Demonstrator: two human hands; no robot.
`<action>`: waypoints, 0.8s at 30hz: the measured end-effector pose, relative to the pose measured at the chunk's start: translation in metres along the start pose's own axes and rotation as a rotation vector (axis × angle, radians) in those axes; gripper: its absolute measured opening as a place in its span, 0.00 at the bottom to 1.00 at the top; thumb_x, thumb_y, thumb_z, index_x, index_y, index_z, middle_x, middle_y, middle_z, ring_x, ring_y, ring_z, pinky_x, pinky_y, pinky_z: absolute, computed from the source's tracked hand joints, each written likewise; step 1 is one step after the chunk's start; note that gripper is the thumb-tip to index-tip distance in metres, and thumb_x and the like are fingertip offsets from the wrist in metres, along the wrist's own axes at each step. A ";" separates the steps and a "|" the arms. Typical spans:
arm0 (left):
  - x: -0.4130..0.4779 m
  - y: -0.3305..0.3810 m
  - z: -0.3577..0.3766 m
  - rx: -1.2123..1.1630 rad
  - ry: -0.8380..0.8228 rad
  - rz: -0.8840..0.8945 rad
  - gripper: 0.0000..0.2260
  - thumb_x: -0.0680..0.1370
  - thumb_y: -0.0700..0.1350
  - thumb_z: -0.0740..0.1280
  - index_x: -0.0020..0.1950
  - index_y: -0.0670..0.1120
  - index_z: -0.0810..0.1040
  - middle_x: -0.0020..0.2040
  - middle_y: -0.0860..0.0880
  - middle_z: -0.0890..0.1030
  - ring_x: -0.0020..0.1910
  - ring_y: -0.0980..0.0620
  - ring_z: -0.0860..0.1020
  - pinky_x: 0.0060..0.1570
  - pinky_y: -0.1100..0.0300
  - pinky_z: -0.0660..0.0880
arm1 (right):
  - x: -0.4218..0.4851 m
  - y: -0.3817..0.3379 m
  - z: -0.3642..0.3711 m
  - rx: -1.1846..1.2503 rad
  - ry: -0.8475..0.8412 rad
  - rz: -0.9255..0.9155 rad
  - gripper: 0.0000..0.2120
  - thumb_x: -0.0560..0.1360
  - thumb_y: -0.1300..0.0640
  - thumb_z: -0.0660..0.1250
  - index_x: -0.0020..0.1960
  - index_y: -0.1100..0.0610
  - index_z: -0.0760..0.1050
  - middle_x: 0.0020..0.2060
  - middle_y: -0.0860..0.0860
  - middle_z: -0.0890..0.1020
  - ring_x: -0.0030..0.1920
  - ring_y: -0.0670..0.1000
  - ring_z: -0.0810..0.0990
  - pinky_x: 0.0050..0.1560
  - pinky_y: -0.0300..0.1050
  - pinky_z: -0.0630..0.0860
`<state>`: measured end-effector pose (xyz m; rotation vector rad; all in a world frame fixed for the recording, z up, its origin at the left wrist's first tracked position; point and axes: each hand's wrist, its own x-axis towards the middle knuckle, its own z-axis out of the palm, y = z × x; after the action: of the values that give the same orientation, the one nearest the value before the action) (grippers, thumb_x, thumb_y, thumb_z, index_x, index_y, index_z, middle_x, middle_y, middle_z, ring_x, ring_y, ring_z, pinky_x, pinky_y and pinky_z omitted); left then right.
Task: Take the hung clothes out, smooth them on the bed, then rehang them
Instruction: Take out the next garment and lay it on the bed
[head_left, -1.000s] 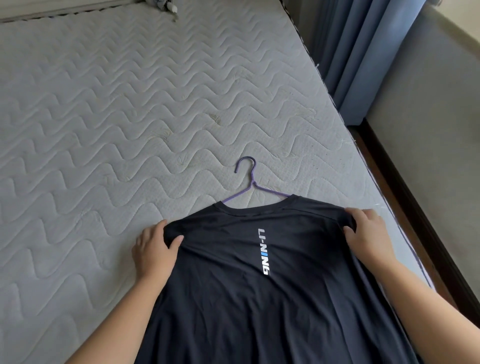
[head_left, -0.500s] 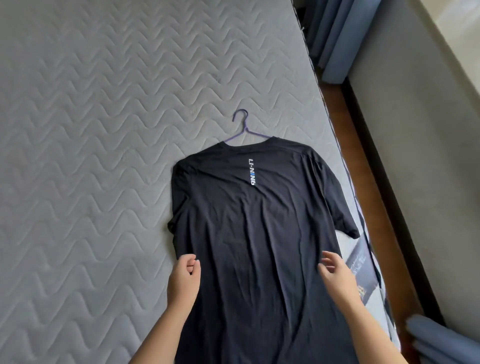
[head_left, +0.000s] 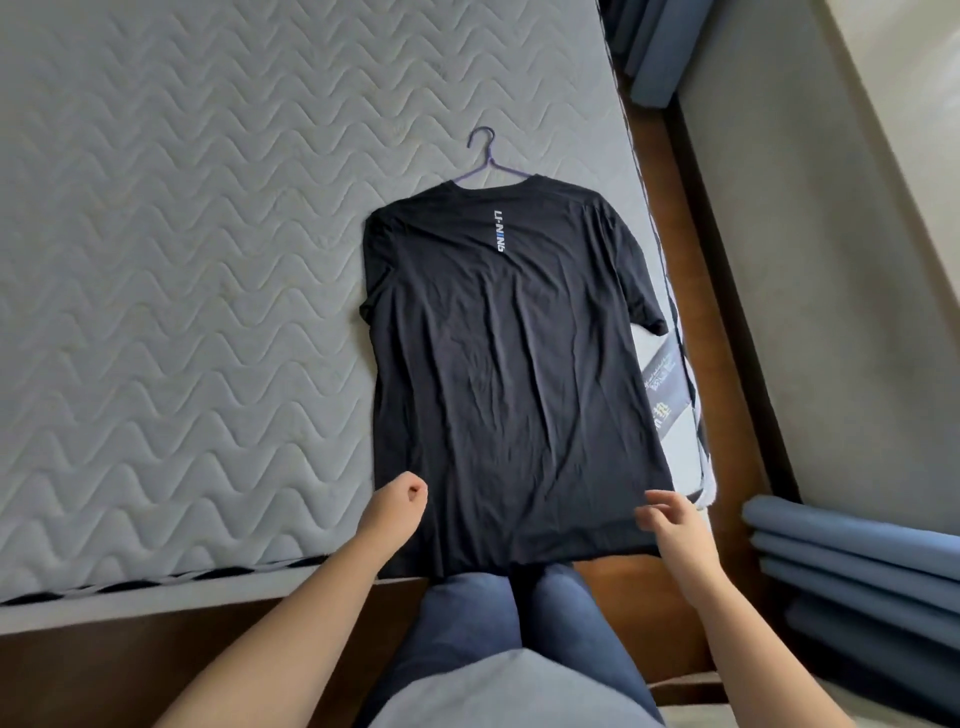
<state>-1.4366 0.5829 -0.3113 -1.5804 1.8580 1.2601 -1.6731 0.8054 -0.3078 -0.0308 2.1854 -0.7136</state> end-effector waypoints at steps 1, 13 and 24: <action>-0.009 -0.008 0.001 0.003 0.004 0.001 0.06 0.79 0.46 0.57 0.48 0.50 0.72 0.47 0.47 0.78 0.48 0.46 0.77 0.48 0.53 0.73 | -0.008 0.005 -0.003 -0.026 -0.008 -0.013 0.12 0.76 0.64 0.61 0.59 0.61 0.72 0.50 0.59 0.81 0.50 0.57 0.79 0.45 0.44 0.73; -0.151 -0.143 0.046 -0.430 0.288 -0.317 0.08 0.78 0.42 0.58 0.41 0.47 0.74 0.41 0.44 0.80 0.38 0.46 0.78 0.41 0.59 0.70 | -0.064 0.041 0.003 -0.512 -0.296 -0.137 0.14 0.75 0.59 0.61 0.59 0.62 0.74 0.53 0.59 0.81 0.53 0.58 0.79 0.52 0.47 0.74; -0.236 -0.265 0.100 -0.820 0.429 -0.578 0.06 0.78 0.38 0.58 0.46 0.39 0.75 0.39 0.42 0.78 0.37 0.44 0.76 0.45 0.58 0.69 | -0.108 0.037 0.059 -0.789 -0.392 -0.302 0.06 0.71 0.63 0.60 0.43 0.61 0.77 0.34 0.54 0.77 0.39 0.56 0.77 0.37 0.43 0.69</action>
<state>-1.1484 0.8110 -0.2813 -2.7292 0.9066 1.5539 -1.5509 0.8355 -0.2802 -0.8436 1.9578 0.0484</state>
